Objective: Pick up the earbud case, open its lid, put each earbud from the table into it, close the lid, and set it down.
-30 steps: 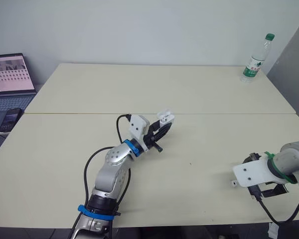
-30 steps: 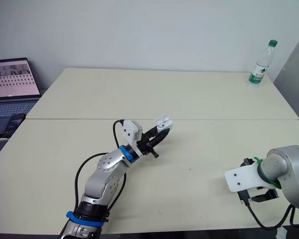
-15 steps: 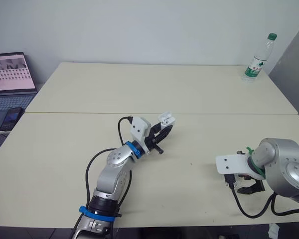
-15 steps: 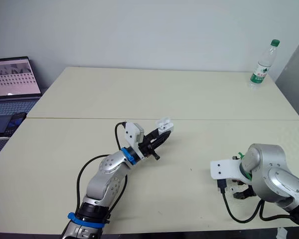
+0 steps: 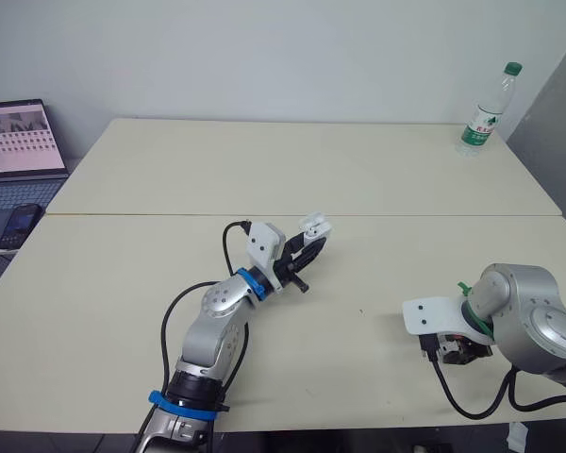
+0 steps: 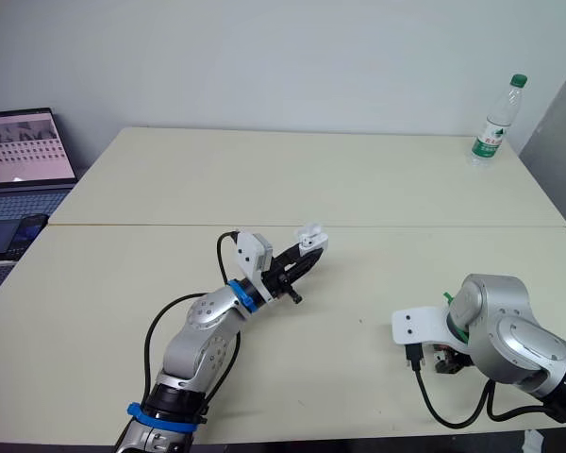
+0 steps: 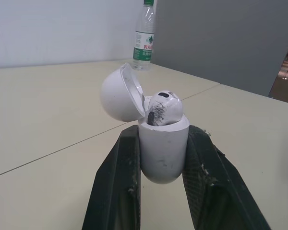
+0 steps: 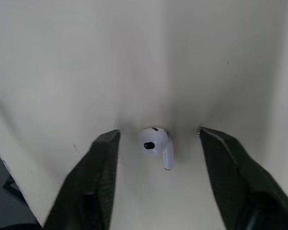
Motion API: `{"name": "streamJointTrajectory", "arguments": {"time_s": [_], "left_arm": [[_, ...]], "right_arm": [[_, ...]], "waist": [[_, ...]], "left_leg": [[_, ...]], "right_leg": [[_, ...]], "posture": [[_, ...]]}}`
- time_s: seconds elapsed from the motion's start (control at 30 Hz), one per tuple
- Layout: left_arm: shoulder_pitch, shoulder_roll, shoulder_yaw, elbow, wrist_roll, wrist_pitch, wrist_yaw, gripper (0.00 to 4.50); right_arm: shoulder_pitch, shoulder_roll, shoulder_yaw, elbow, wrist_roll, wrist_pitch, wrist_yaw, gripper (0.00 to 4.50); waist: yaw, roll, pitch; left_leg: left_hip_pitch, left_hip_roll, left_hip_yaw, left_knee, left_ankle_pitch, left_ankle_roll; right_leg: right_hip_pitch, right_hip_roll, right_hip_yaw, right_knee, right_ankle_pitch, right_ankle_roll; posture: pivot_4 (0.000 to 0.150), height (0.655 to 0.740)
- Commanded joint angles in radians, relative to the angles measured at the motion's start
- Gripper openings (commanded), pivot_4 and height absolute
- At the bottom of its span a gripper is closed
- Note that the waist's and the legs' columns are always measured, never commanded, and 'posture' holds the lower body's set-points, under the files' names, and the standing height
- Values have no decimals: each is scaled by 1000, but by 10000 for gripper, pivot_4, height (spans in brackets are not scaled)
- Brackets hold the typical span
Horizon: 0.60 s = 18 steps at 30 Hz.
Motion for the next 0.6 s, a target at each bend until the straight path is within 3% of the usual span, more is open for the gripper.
{"name": "streamJointTrajectory", "arguments": {"time_s": [0.03,0.13,0.17,0.6], "left_arm": [[3,-2,-1,-56,-4,-9,2,7896],[5,-1,0,-59,-4,-8,3,7896],[5,-1,0,-58,-4,-8,2,7896],[1,1,-3,-56,-1,-5,1,7896]], "right_arm": [[-15,-5,3,-14,22,11,18,13437],[-6,-13,7,-13,23,-3,9,1935],[-3,-15,7,-11,23,-5,6,487],[-11,-39,-65,-31,107,0,-13,487]], "waist": [[0,0,0],[0,0,0],[0,0,0],[0,0,0]], "left_leg": [[0,0,0,0,0,0],[0,0,0,0,0,0],[0,0,0,0,0,0],[0,0,0,0,0,0]], "right_leg": [[0,0,0,0,0,0],[0,0,0,0,0,0],[0,0,0,0,0,0],[0,0,0,0,0,0]], "posture": [[1500,7362],[1500,7362],[1500,7362],[1500,7362]]}}
